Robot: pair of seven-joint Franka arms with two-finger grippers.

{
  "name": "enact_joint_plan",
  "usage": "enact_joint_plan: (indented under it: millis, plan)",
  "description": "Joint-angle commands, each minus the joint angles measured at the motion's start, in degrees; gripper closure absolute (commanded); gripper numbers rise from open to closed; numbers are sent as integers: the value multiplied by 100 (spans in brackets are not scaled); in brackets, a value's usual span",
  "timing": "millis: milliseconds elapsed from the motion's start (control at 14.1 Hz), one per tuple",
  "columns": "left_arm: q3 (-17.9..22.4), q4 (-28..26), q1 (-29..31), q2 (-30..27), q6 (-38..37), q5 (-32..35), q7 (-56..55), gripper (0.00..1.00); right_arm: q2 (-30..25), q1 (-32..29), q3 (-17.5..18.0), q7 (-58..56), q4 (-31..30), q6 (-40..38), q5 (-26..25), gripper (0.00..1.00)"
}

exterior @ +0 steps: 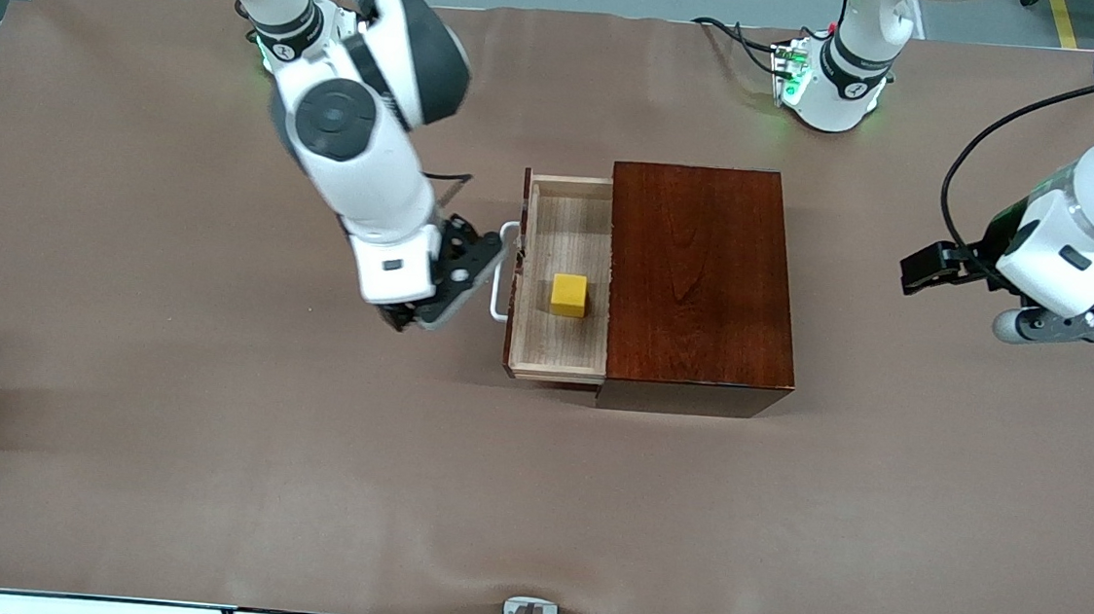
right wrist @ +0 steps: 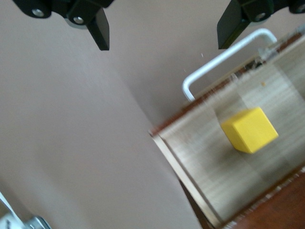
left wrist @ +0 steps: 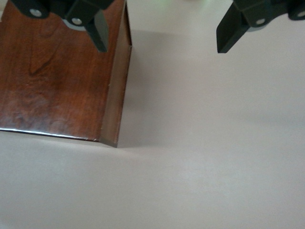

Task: Open drawer, take yellow block, close drawer
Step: 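Lower the right gripper into the drawer onto the yellow cube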

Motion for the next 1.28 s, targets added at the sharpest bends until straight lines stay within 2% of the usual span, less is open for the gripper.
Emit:
enact_joint_plan:
  millis: [0, 71, 142, 284, 497, 710, 1207]
  plan:
    - [670, -369, -420, -324, 164, -128, 306, 0, 225, 347, -74, -138, 93, 236, 58, 0]
    - [1014, -377, -658, -359, 164, -207, 463, 0, 295, 461, -83, -199, 110, 332, 15, 0]
    - [1191, -395, -721, -368, 182, -303, 717, 0, 409, 549, -83, -409, 180, 420, -3, 0]
    - [1298, -404, -704, -377, 225, -339, 1183, 0, 716, 646, -92, -988, 522, 465, -47, 0]
    - [1316, -404, -687, -395, 235, -339, 1273, 0, 980, 848, -92, -1088, 725, 456, -231, 0]
    - [1281, -386, -695, -395, 226, -313, 1273, 0, 1130, 1130, -92, -1088, 761, 412, -714, 0]
    - [1263, -360, -748, -342, 235, -269, 1265, 0, 1438, 1306, -83, -816, 761, 474, -698, 0]
